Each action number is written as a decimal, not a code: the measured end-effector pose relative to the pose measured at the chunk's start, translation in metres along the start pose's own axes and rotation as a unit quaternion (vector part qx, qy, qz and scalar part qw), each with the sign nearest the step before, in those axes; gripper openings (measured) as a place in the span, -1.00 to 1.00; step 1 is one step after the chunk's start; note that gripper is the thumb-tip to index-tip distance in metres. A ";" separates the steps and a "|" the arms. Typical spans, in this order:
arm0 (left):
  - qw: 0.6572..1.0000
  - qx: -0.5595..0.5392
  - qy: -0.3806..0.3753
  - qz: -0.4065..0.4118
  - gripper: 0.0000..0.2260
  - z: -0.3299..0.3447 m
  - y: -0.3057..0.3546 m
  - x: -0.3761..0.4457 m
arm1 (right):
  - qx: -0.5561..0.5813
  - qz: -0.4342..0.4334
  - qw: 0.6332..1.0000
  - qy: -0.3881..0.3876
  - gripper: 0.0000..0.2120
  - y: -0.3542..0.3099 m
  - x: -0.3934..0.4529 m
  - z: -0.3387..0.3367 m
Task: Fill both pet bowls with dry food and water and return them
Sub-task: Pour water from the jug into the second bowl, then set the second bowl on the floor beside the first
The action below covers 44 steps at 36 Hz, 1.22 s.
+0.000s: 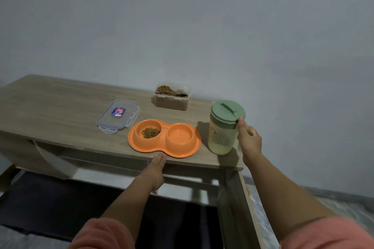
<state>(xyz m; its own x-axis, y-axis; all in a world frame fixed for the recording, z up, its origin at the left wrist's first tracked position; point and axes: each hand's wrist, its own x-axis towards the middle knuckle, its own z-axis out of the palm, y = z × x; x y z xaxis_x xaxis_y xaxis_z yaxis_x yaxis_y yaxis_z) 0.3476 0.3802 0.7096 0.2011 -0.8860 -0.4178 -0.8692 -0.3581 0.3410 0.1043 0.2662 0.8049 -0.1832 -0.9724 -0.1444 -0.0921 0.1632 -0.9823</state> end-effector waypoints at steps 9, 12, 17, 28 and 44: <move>0.976 -0.163 0.143 -0.011 -0.57 0.006 -0.007 -0.011 | 0.004 0.059 0.996 0.073 -0.30 0.018 -0.024 0.009; 0.958 -0.207 0.190 -0.052 -0.63 0.003 -0.013 -0.015 | -0.007 0.121 0.984 0.129 -0.12 0.036 -0.034 0.022; 0.921 -0.264 0.258 -0.125 -0.70 -0.015 -0.028 -0.011 | -0.009 0.203 0.972 0.115 -0.38 0.053 -0.045 0.050; 0.924 -0.246 0.249 -0.154 -0.64 -0.064 -0.070 0.034 | -0.107 0.223 0.968 0.049 -0.31 0.046 -0.041 0.122; 0.962 -0.181 0.130 -0.156 -0.41 -0.099 -0.100 0.101 | -0.261 0.245 0.930 0.087 -0.45 0.046 -0.038 0.175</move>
<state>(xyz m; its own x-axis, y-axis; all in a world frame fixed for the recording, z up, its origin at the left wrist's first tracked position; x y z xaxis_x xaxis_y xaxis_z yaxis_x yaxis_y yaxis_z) 0.4995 0.2975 0.7170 0.5746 -0.7453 -0.3383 -0.5430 -0.6564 0.5238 0.2786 0.2818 0.7441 -0.4798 -0.7253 -0.4937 -0.4092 0.6828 -0.6053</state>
